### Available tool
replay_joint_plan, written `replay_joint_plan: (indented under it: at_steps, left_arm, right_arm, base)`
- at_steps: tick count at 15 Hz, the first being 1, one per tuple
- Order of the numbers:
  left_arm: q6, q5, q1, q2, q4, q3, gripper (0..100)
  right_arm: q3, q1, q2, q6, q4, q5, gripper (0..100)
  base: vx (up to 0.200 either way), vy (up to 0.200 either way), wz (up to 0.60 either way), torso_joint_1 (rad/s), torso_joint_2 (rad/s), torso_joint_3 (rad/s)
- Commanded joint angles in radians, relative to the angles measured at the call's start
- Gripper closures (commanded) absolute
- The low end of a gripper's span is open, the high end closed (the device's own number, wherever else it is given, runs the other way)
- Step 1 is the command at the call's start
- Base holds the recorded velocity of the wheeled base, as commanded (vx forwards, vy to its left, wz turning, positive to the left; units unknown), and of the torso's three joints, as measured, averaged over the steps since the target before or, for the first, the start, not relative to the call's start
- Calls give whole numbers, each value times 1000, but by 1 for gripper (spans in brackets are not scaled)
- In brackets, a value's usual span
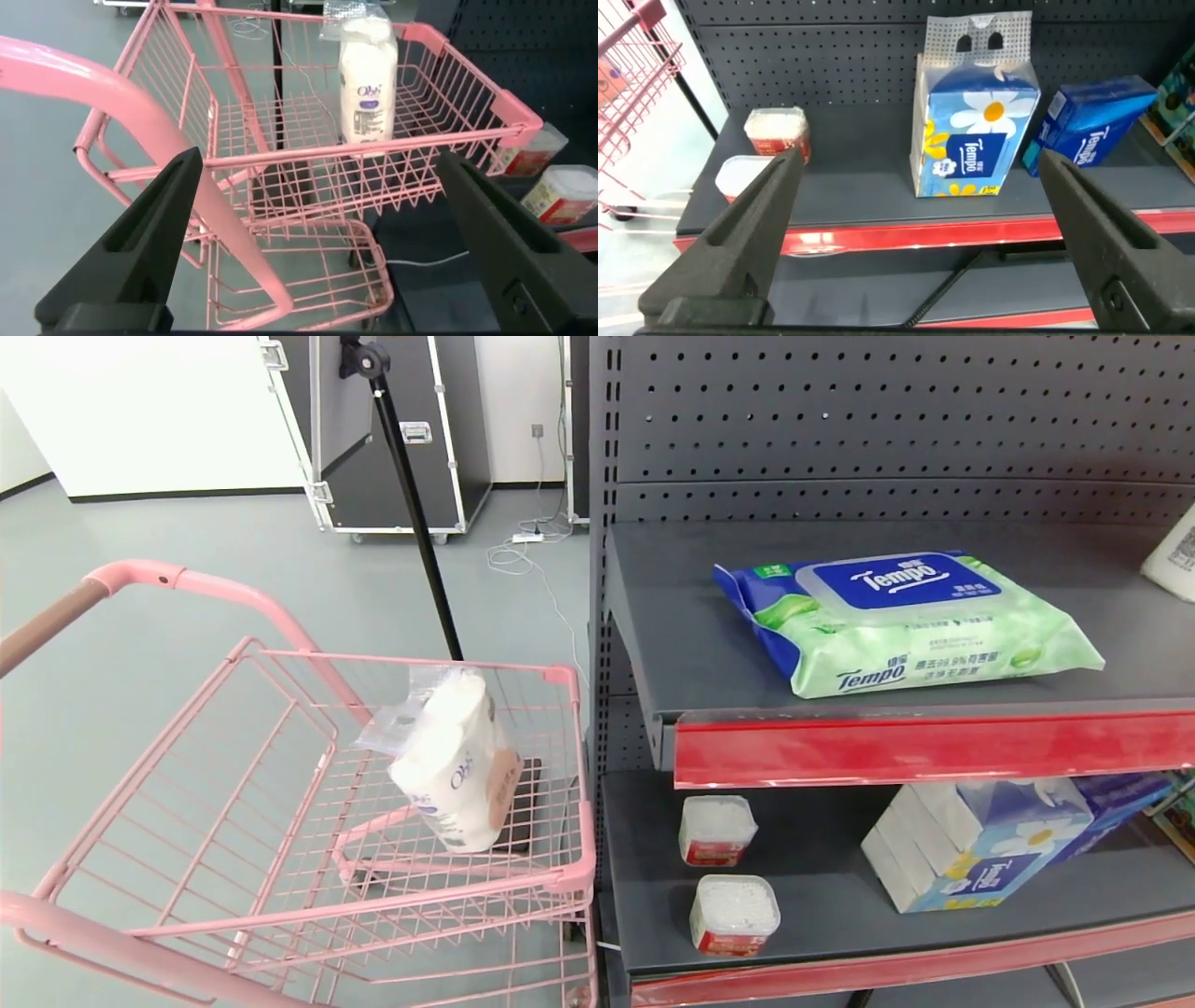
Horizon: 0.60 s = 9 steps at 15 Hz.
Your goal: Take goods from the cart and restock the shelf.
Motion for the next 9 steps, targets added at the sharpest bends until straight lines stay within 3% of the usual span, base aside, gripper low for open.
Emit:
replay_joint_plan:
  at_steps: [1,2,3,4,6,7,9]
  left_arm:
    - [-39,9,-20,121,3,-233,0]
    - [-102,0,-22,244,1,-346,0]
    - [-116,-21,-28,411,4,-461,0]
    - [-58,-67,-40,540,-3,-472,0]
    - [-59,-149,-56,692,-8,-466,0]
    - [-59,-207,-97,805,-8,-458,0]
    - [-61,-207,-126,978,-57,-452,0]
  right_arm:
    - [0,0,0,-1,0,0,0]
    - [0,0,0,-1,0,0,0]
    - [0,0,0,-1,0,0,0]
    - [0,0,0,-1,0,0,0]
    - [0,0,0,-1,0,0,0]
    - [0,0,0,-1,0,0,0]
    - [0,0,0,-3,0,0,0]
  base:
    - [0,0,0,0,0,0]
    - [0,0,0,0,0,0]
    - [0,0,0,0,0,0]
    - [0,0,0,0,0,0]
    - [0,0,0,0,0,0]
    - [0,0,0,0,0,0]
    - [0,0,0,0,0,0]
